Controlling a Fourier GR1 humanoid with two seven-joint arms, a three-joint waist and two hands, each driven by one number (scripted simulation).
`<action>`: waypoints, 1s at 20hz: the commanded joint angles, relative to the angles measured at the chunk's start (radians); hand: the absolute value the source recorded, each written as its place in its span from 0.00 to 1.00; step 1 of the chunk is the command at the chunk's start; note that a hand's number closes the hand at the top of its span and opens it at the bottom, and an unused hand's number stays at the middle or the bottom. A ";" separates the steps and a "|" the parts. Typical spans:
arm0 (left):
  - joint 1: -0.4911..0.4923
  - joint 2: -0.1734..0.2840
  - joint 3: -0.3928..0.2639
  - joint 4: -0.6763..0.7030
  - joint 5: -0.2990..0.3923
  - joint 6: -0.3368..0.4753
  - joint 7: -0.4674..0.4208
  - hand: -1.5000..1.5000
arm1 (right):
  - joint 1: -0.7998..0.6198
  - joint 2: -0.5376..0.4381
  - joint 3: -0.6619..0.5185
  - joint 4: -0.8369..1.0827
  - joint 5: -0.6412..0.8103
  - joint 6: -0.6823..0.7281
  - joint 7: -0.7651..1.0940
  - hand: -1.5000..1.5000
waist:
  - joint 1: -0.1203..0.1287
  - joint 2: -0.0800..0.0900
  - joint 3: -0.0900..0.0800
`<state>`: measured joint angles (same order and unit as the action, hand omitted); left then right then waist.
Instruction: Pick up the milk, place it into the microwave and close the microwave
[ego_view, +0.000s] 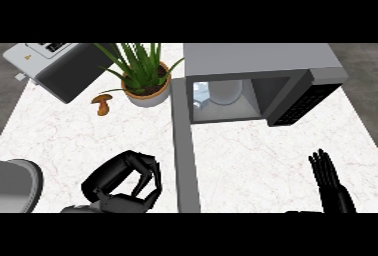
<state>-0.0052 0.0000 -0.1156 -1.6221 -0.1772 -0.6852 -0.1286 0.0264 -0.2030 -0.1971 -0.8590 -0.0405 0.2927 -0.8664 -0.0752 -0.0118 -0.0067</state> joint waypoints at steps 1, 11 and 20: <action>0.004 0.000 -0.149 0.060 -0.099 0.133 -0.112 1.00 | 0.175 -0.012 0.028 -0.200 -0.047 0.113 -0.008 0.00 | 0.015 0.002 0.001; -0.135 0.000 -0.511 0.327 0.006 0.427 -0.099 1.00 | 0.413 -0.045 0.087 -0.677 -0.227 0.226 0.129 0.00 | -0.007 0.011 0.001; -0.321 0.001 -0.822 0.433 0.187 0.813 -0.063 1.00 | 0.441 -0.086 0.149 -0.980 -0.347 0.210 0.340 0.00 | -0.012 0.020 0.001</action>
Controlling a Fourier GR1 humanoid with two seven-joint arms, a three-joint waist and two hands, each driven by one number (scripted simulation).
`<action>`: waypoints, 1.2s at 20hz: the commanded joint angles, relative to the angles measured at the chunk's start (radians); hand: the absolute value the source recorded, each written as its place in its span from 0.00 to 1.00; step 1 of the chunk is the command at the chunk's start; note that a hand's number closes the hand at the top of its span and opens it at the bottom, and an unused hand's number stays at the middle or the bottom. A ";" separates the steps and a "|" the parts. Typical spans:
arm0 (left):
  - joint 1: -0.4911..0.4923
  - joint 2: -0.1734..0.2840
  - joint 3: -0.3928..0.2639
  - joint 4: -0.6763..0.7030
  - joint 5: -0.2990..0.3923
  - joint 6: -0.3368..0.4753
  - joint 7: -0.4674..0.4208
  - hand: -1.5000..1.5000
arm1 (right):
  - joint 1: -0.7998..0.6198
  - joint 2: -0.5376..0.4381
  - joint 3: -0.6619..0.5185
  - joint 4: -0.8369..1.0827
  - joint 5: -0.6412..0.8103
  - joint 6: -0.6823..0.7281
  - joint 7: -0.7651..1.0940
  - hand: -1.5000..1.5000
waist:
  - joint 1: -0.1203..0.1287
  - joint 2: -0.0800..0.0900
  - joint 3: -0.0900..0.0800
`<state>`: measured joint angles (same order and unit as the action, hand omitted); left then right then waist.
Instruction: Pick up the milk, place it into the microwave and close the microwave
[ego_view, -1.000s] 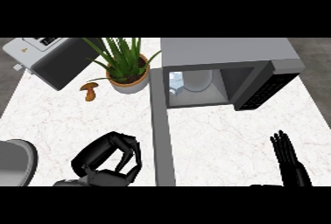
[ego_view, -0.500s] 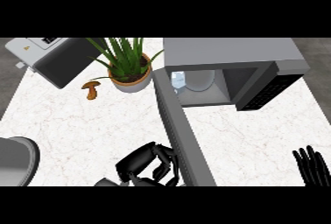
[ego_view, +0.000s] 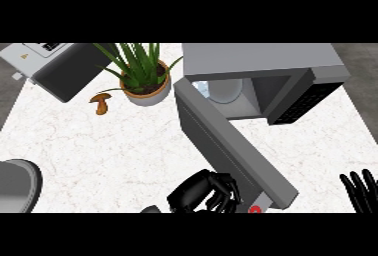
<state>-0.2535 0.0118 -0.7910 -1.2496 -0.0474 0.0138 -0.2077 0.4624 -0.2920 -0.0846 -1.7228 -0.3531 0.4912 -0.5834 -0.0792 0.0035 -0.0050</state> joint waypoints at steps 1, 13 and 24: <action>-0.095 -0.011 -0.167 0.053 0.075 0.166 0.011 1.00 | 0.036 -0.024 0.026 -0.142 -0.046 0.043 0.047 0.00 | -0.019 0.003 0.000; -0.336 -0.011 -0.196 0.088 0.318 0.489 0.054 1.00 | 0.036 -0.100 0.045 -0.318 -0.138 0.035 0.217 0.00 | -0.084 0.020 -0.002; -0.569 -0.012 -0.119 0.250 0.496 0.597 0.000 1.00 | 0.019 -0.130 0.042 -0.415 -0.221 -0.017 0.328 0.00 | -0.119 0.040 0.000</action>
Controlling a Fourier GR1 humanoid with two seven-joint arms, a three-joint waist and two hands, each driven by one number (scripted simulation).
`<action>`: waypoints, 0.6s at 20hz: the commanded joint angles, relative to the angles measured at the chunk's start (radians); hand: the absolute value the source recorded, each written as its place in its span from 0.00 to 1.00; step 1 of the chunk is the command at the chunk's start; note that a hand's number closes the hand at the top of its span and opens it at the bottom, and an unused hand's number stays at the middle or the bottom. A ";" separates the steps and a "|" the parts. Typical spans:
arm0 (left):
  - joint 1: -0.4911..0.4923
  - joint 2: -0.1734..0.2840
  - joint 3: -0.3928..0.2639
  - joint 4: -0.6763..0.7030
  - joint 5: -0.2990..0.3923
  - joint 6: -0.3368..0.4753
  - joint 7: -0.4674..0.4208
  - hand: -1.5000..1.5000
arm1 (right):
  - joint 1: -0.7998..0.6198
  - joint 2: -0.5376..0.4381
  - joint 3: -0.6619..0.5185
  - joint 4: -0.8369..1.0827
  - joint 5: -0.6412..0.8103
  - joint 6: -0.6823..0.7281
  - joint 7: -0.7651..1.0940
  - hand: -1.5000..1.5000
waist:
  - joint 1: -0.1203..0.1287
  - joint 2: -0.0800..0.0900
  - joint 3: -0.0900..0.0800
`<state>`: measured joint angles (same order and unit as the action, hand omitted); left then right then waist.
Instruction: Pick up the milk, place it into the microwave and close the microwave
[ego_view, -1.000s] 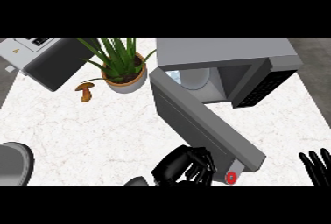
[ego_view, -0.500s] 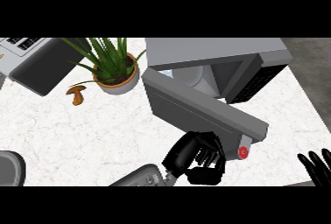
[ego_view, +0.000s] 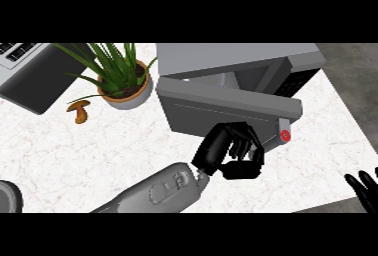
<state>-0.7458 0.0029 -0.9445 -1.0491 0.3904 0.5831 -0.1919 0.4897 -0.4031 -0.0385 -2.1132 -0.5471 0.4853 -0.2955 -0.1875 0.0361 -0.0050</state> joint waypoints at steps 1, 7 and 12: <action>-0.094 -0.003 0.055 0.077 0.076 0.018 -0.029 1.00 | 0.028 -0.010 0.007 -0.060 -0.033 -0.020 0.049 0.00 | -0.020 0.003 0.000; -0.173 -0.003 0.088 0.162 0.177 0.006 -0.065 1.00 | -0.004 -0.033 -0.002 -0.076 -0.074 -0.036 0.091 0.00 | -0.033 0.017 0.001; -0.214 -0.003 0.128 0.230 0.254 -0.015 -0.113 1.00 | -0.040 -0.057 -0.042 -0.083 -0.102 -0.061 0.117 0.00 | -0.034 0.026 0.001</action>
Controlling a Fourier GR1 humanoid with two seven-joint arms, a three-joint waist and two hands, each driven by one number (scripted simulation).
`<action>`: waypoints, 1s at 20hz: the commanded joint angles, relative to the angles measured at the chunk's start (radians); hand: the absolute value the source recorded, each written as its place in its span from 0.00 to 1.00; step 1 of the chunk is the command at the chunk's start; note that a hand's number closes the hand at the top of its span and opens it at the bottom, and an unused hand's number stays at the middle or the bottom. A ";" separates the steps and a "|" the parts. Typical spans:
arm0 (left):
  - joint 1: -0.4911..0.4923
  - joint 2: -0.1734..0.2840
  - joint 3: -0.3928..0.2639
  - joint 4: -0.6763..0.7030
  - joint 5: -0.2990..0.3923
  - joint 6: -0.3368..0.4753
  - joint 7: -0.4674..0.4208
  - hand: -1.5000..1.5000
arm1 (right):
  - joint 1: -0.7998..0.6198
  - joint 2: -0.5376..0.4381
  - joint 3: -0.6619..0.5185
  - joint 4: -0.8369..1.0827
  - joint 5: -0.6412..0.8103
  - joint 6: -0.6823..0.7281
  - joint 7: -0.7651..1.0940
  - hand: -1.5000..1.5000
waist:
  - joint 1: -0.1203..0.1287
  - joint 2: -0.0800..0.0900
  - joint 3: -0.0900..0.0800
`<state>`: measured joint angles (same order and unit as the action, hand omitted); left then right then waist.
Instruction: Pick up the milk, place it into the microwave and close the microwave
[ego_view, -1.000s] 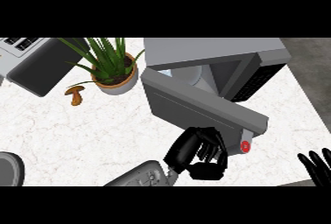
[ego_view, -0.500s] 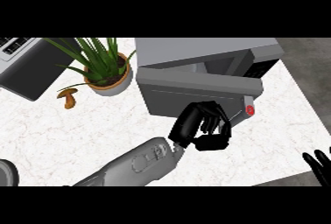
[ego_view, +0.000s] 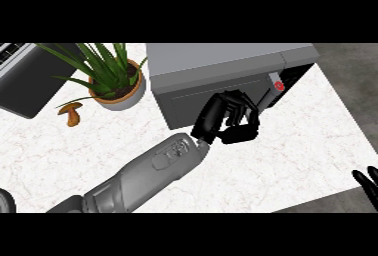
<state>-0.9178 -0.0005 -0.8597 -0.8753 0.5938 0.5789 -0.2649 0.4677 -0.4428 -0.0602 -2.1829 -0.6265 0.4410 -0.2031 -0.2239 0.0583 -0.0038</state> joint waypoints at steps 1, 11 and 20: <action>-0.059 0.000 0.052 0.074 0.064 -0.006 -0.039 1.00 | -0.001 -0.008 -0.009 -0.024 -0.026 -0.011 0.020 0.00 | -0.016 0.001 0.001; -0.067 0.000 0.073 0.094 0.195 -0.019 -0.080 1.00 | -0.041 -0.027 -0.038 -0.028 -0.079 -0.024 0.041 0.00 | -0.039 0.014 0.002; -0.053 0.000 0.089 0.123 0.239 0.030 -0.168 1.00 | -0.051 -0.048 -0.029 -0.044 -0.110 0.002 0.055 0.00 | -0.035 0.018 0.003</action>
<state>-0.9088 -0.0008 -0.8459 -0.8664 0.8052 0.5942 -0.4150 0.4199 -0.4802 -0.0926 -2.2208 -0.7184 0.4299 -0.1549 -0.2538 0.0597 -0.0003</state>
